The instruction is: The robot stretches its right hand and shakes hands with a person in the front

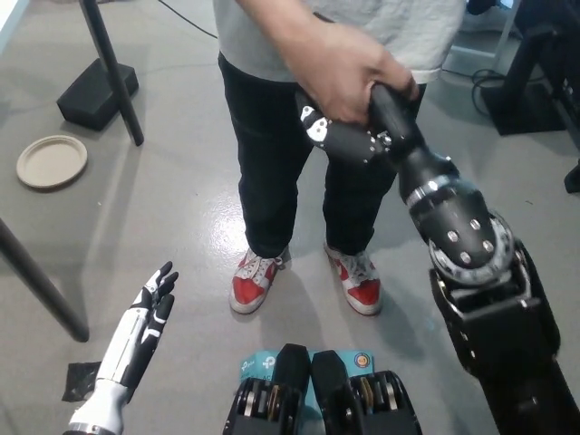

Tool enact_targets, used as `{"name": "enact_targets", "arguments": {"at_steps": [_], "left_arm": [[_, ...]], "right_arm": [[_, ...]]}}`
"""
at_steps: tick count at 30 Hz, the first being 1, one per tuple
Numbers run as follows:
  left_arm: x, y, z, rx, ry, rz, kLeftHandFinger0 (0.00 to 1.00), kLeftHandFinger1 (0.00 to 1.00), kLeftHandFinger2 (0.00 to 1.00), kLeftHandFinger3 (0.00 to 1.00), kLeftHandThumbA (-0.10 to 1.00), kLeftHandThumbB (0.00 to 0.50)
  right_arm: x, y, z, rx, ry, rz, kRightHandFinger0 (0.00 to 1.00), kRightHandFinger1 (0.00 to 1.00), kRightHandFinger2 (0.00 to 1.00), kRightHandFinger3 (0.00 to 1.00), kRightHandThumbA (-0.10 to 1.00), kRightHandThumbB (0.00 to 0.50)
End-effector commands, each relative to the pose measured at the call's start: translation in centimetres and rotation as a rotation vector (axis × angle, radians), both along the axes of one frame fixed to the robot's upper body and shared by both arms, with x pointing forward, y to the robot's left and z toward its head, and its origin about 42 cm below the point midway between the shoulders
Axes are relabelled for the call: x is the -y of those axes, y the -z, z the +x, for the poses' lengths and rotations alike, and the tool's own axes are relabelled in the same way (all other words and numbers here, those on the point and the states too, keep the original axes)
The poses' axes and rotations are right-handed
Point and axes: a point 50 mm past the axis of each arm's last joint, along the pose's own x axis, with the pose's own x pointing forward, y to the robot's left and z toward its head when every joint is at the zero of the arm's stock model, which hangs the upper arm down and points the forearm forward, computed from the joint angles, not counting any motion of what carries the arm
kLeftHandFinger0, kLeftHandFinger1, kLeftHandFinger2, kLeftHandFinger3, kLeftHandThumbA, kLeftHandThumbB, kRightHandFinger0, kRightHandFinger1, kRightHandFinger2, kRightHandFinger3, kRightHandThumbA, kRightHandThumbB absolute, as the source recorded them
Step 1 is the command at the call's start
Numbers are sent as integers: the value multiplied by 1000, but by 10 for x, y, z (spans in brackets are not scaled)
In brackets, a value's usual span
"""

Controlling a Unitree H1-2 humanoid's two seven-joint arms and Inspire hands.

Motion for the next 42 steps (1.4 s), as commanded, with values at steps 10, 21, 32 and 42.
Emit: {"name": "enact_targets", "arguments": {"at_steps": [10,21,32,42], "left_arm": [[-3,-19,8,71,9,13,1000,1000,1000,1000,1000,72],[-2,-19,7,68,15,7,1000,1000,1000,1000,1000,52],[-1,-22,9,66,16,4,1000,1000,1000,1000,1000,64],[-1,-26,11,78,21,13,1000,1000,1000,1000,1000,45]], "right_arm": [[29,-93,-176,544,-192,176,1000,1000,1000,1000,386,276],[7,-39,-16,84,6,-22,1000,1000,1000,1000,399,264],[-4,10,77,-196,112,-103,1000,1000,1000,1000,384,269],[-5,51,128,-348,168,-150,1000,1000,1000,1000,342,257]]}}
